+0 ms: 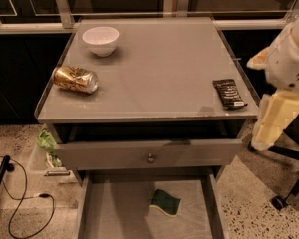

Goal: Pick sponge from middle drawer and place on counter

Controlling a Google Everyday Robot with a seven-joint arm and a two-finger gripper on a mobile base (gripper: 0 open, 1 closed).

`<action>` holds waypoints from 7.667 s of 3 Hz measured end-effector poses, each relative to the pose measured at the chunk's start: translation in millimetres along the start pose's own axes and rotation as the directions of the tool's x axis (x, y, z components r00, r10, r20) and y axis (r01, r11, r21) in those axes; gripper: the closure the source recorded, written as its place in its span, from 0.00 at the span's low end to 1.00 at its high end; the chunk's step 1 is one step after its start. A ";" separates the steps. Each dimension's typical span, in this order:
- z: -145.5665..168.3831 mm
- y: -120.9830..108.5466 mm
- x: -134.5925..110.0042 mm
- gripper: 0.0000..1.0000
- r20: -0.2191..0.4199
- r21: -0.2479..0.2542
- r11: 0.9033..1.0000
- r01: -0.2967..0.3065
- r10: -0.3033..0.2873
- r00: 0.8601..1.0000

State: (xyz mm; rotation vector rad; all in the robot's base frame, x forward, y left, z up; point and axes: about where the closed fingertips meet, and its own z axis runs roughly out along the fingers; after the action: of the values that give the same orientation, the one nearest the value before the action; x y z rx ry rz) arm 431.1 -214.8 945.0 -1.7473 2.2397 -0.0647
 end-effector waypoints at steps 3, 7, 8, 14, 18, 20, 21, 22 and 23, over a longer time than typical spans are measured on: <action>178.6 95.0 47.5 0.00 0.142 -0.093 0.996 0.009 0.004 0.990; 347.3 112.4 102.4 0.00 0.259 -0.140 0.985 -0.099 0.133 0.957; 395.8 122.9 107.5 0.00 0.353 -0.118 0.988 -0.098 0.134 0.926; 516.1 135.4 42.7 0.00 0.609 0.008 1.000 -0.002 -0.003 0.793; 606.1 126.7 34.8 0.12 0.556 -0.199 0.980 0.017 0.099 0.825; 564.3 141.6 17.1 0.00 0.533 -0.184 0.982 0.039 0.066 0.843; 564.4 141.6 17.1 0.00 0.533 -0.184 0.982 0.039 0.066 0.843; 576.2 132.7 21.5 0.00 0.523 -0.191 0.981 -0.024 0.122 0.844; 579.0 123.0 17.7 0.00 0.518 -0.178 0.981 -0.074 0.157 0.841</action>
Offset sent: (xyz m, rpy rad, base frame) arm -0.0653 0.0072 -0.2195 0.1851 0.0378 0.0962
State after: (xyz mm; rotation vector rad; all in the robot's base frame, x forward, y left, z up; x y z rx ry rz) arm 462.3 -114.8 362.2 -1.4558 1.9579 0.5645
